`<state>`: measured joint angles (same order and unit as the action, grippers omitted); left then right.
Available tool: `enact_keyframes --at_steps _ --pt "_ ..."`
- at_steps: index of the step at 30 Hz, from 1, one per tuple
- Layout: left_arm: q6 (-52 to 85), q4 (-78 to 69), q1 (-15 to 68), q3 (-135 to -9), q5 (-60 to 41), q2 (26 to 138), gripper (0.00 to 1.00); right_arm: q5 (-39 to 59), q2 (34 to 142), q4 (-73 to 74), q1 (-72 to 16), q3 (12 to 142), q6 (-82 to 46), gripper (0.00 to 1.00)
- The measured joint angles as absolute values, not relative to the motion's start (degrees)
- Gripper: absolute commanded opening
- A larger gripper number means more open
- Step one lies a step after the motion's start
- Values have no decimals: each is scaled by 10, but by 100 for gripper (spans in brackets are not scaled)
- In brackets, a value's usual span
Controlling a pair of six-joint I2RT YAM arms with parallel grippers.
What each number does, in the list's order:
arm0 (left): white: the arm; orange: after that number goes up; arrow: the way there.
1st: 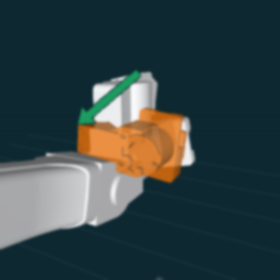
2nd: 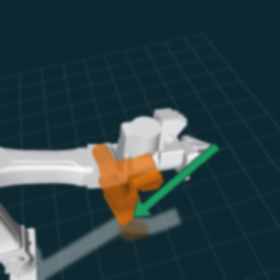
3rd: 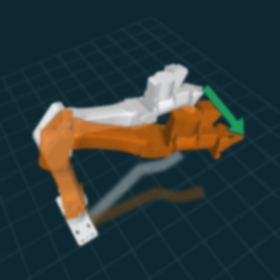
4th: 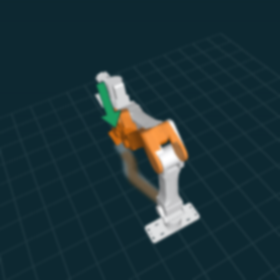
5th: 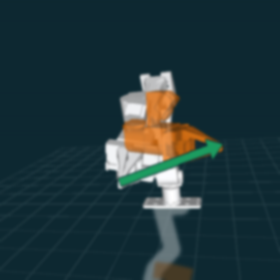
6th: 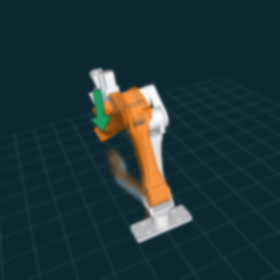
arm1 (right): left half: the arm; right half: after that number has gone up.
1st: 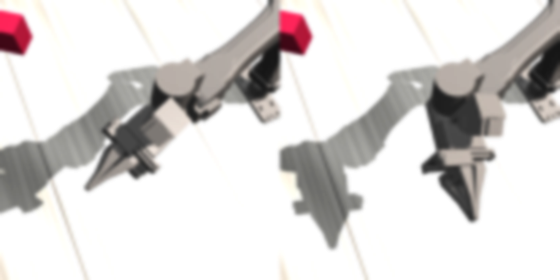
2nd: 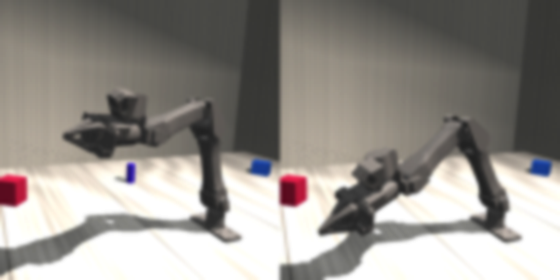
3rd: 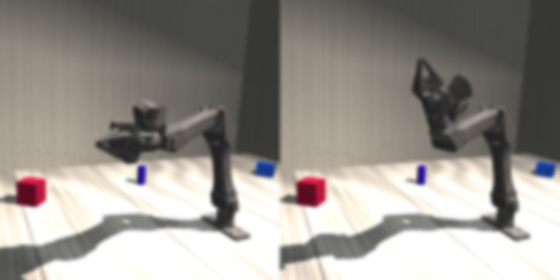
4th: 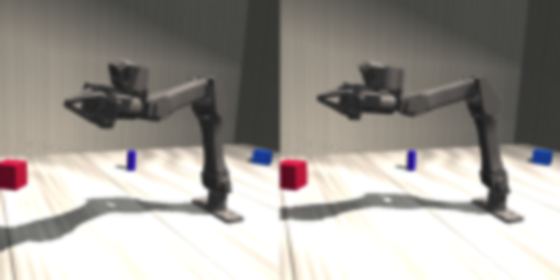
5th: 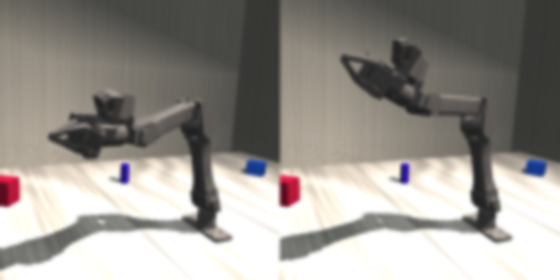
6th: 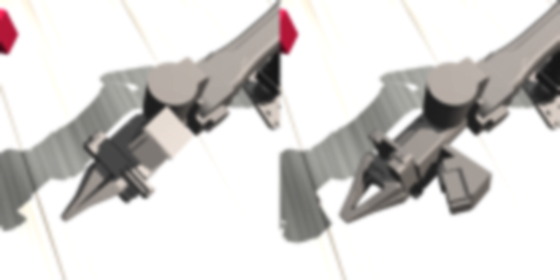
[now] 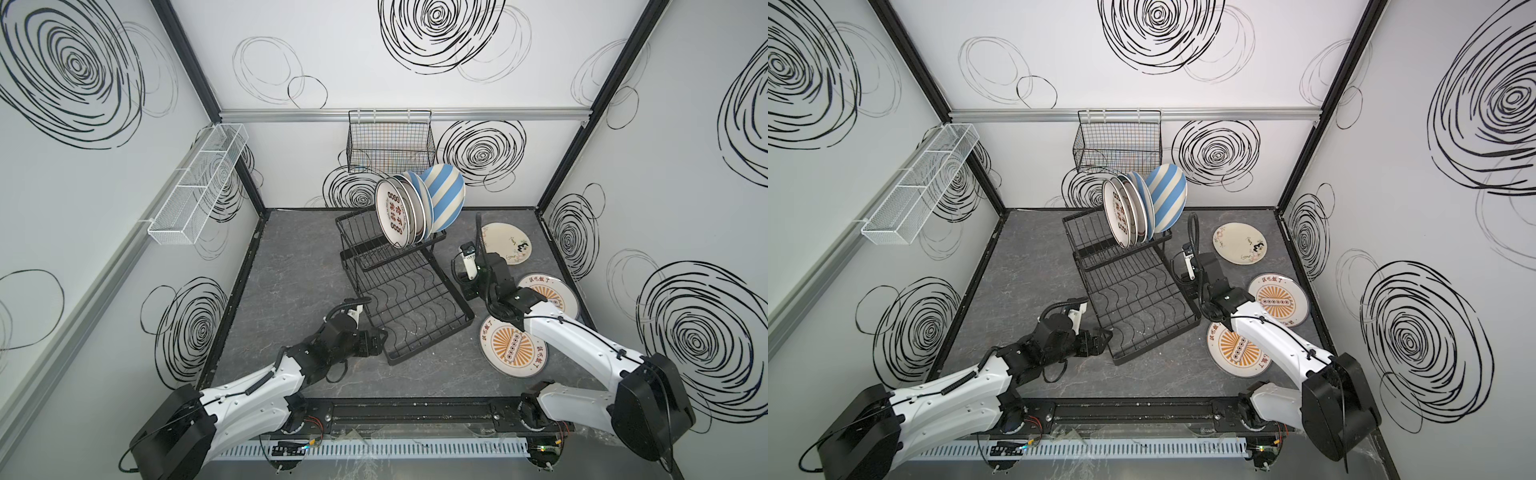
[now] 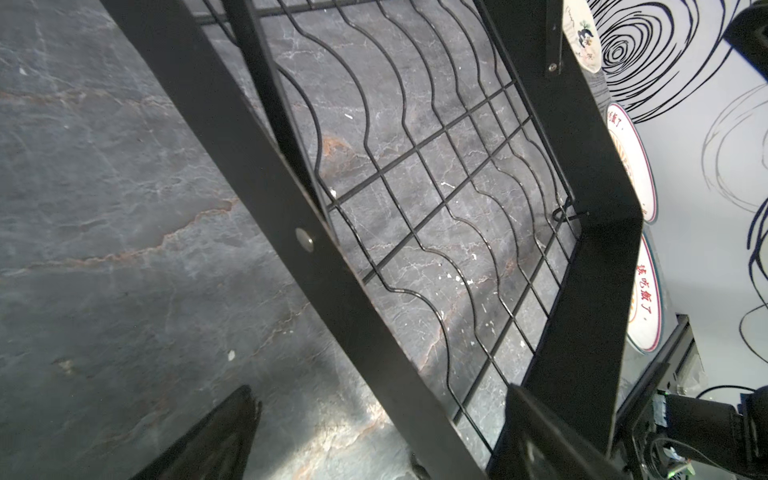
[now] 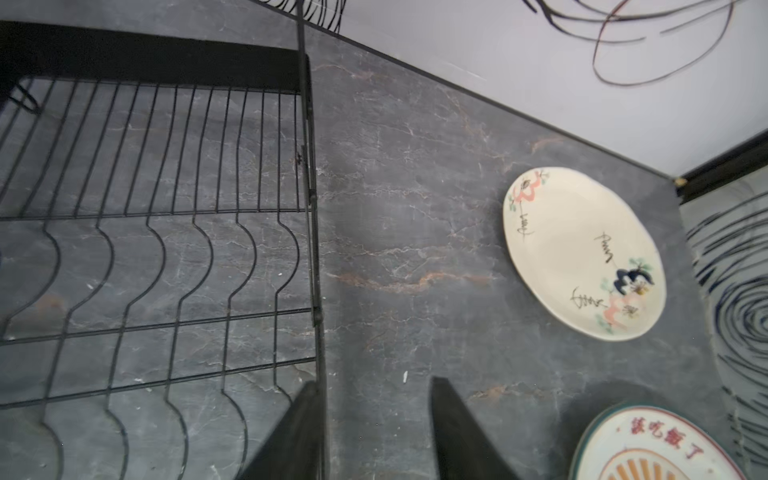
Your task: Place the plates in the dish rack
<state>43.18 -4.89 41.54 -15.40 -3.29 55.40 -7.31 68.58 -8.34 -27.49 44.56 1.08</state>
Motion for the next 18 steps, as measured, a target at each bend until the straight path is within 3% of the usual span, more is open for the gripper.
enact_keyframes --at_steps 6,11,18 --pt "434 -49 418 -154 -33 561 96 -26 626 -114 -208 529 -51 75" --pt "436 -49 424 -149 -33 559 96 24 590 -66 -158 611 -119 78" --pt "436 -55 439 -143 -34 555 96 107 695 5 -143 706 -165 78"
